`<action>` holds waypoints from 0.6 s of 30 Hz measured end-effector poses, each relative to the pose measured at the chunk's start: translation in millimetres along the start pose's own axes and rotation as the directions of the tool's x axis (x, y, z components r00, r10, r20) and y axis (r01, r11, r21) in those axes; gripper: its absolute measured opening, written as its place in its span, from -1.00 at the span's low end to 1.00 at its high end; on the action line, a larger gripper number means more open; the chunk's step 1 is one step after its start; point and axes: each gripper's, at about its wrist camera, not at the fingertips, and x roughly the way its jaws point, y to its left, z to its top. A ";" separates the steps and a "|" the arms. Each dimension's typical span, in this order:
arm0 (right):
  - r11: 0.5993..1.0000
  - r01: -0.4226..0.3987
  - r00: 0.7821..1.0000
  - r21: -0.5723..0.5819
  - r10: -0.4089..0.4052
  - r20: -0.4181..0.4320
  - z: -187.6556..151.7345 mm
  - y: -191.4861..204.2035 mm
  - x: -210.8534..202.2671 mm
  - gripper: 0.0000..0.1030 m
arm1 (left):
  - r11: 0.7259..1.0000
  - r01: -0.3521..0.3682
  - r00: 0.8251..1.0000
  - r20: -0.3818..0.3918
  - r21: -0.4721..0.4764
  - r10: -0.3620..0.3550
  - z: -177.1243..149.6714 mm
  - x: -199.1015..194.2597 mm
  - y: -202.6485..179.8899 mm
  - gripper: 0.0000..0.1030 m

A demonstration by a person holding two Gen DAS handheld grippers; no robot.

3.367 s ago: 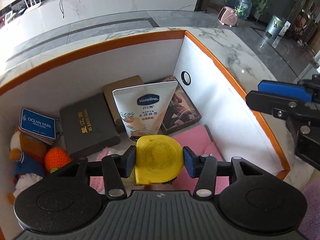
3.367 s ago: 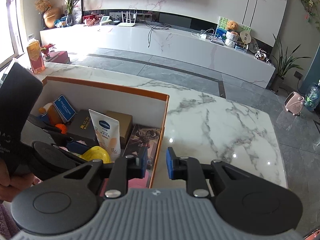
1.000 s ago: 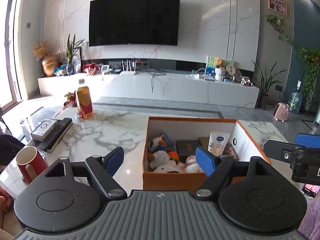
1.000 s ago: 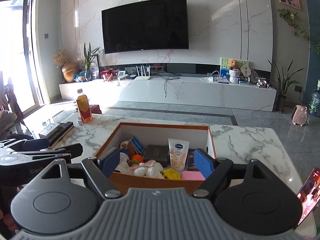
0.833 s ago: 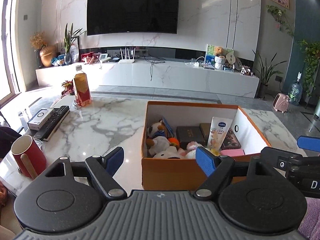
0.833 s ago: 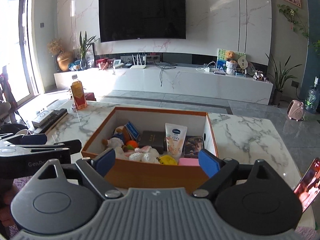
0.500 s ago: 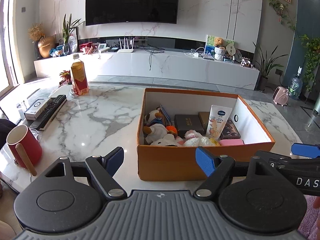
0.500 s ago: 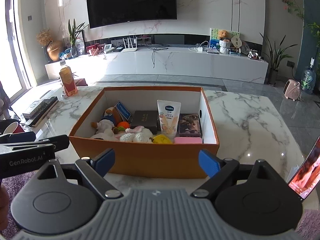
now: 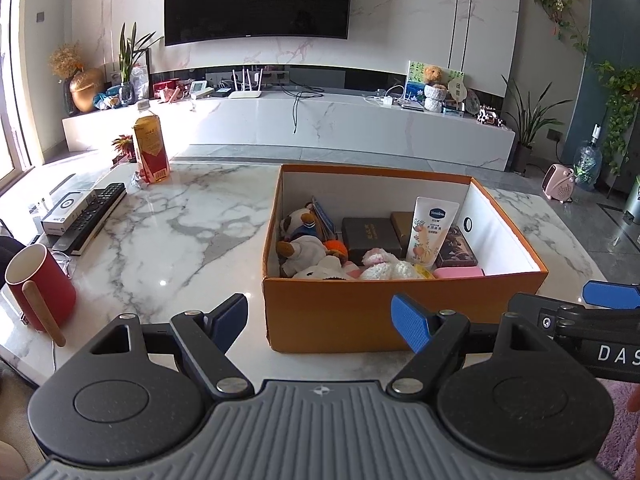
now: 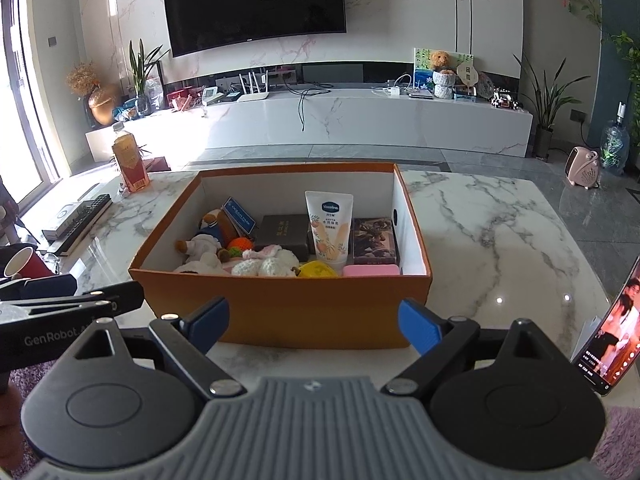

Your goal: Organize objects

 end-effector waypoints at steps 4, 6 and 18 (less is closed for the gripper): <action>1.000 -0.002 1.000 -0.007 0.002 -0.002 -0.6 1.8 0.0 0.79 | 1.000 0.000 1.000 -0.002 0.000 0.000 0.4 -0.1 0.5 0.81; 1.000 -0.001 1.000 -0.006 0.000 -0.001 -0.1 1.9 -0.3 0.79 | 1.000 0.001 1.000 -0.002 0.000 -0.001 0.2 -0.3 0.7 0.81; 1.000 0.004 1.000 -0.001 -0.004 0.000 -0.7 -0.4 -1.2 0.79 | 1.000 0.010 1.000 0.001 0.011 -0.010 -0.6 -2.2 -0.7 0.81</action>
